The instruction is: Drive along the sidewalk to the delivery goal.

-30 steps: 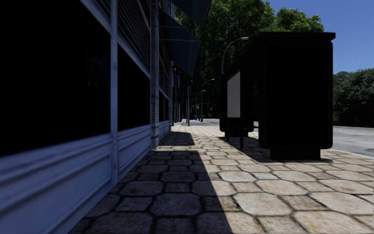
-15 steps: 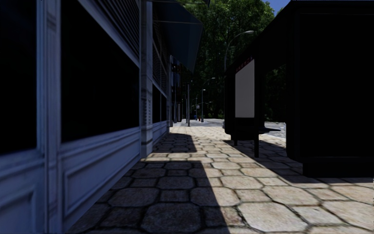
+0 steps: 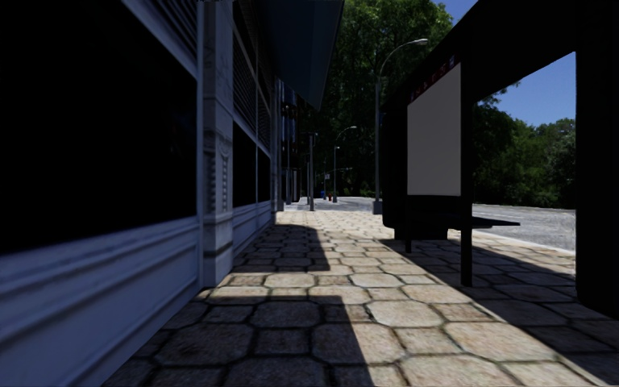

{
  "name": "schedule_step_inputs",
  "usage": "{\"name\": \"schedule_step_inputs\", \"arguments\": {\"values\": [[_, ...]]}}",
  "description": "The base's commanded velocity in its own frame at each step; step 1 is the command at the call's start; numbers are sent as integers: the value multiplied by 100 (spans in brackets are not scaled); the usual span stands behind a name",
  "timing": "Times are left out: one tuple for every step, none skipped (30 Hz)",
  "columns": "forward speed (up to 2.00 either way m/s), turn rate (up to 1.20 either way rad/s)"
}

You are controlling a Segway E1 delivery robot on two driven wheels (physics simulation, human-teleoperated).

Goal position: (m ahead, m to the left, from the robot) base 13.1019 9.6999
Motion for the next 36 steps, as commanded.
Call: {"name": "schedule_step_inputs", "arguments": {"values": [[200, 0], [200, 0], [200, 0], [200, 0], [200, 0], [200, 0], [200, 0], [200, 0], [200, 0], [200, 0], [200, 0], [200, 0], [200, 0], [200, 0], [200, 0], [200, 0], [200, 0], [200, 0], [200, 0], [200, 0], [200, 0], [200, 0], [200, 0], [200, 0], [200, 0], [200, 0], [200, 0], [200, 0], [200, 0], [200, 0], [200, 0], [200, 0], [200, 0], [200, 0], [200, 0], [200, 0]]}}
